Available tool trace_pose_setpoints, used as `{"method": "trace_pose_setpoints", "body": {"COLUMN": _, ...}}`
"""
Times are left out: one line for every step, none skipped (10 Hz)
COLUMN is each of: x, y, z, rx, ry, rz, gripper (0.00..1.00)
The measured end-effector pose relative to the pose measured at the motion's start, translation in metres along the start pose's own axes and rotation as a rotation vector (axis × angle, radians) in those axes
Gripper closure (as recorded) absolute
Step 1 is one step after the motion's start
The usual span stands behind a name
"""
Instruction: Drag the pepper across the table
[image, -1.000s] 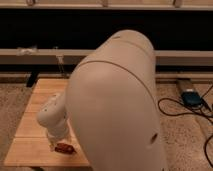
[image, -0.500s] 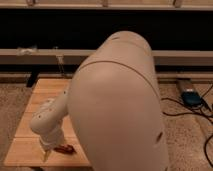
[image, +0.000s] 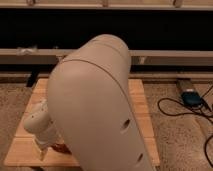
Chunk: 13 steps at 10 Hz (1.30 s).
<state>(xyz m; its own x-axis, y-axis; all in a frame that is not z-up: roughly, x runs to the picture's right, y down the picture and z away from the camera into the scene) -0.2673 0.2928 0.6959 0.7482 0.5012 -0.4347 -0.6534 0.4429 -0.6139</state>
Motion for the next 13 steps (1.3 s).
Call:
{"method": "trace_pose_setpoints", "body": {"x": -0.005, "y": -0.004, "z": 0.005, "rx": 0.01, "ry": 0.003, "rz": -0.003, "gripper": 0.31}}
{"method": "trace_pose_setpoints", "body": {"x": -0.009, "y": -0.005, "z": 0.01, "rx": 0.016, "ry": 0.006, "rz": -0.01, "gripper": 0.31}}
{"method": "trace_pose_setpoints", "body": {"x": -0.012, "y": -0.007, "z": 0.012, "rx": 0.022, "ry": 0.006, "rz": -0.01, "gripper": 0.31}}
{"method": "trace_pose_setpoints", "body": {"x": -0.014, "y": -0.012, "z": 0.015, "rx": 0.032, "ry": 0.007, "rz": -0.006, "gripper": 0.31}}
{"method": "trace_pose_setpoints", "body": {"x": -0.015, "y": -0.014, "z": 0.016, "rx": 0.036, "ry": 0.006, "rz": -0.004, "gripper": 0.31}}
{"method": "trace_pose_setpoints", "body": {"x": -0.017, "y": -0.017, "z": 0.017, "rx": 0.044, "ry": 0.006, "rz": -0.002, "gripper": 0.31}}
{"method": "trace_pose_setpoints", "body": {"x": -0.017, "y": -0.02, "z": 0.019, "rx": 0.051, "ry": 0.007, "rz": 0.001, "gripper": 0.31}}
{"method": "trace_pose_setpoints", "body": {"x": -0.018, "y": -0.022, "z": 0.021, "rx": 0.058, "ry": 0.008, "rz": 0.002, "gripper": 0.31}}
{"method": "trace_pose_setpoints", "body": {"x": -0.018, "y": -0.023, "z": 0.024, "rx": 0.062, "ry": 0.009, "rz": 0.003, "gripper": 0.31}}
{"method": "trace_pose_setpoints", "body": {"x": -0.019, "y": -0.025, "z": 0.026, "rx": 0.066, "ry": 0.011, "rz": 0.006, "gripper": 0.31}}
{"method": "trace_pose_setpoints", "body": {"x": -0.019, "y": -0.026, "z": 0.029, "rx": 0.07, "ry": 0.014, "rz": 0.006, "gripper": 0.31}}
{"method": "trace_pose_setpoints", "body": {"x": -0.019, "y": -0.026, "z": 0.031, "rx": 0.074, "ry": 0.018, "rz": 0.005, "gripper": 0.33}}
{"method": "trace_pose_setpoints", "body": {"x": -0.02, "y": -0.026, "z": 0.033, "rx": 0.077, "ry": 0.021, "rz": 0.005, "gripper": 0.39}}
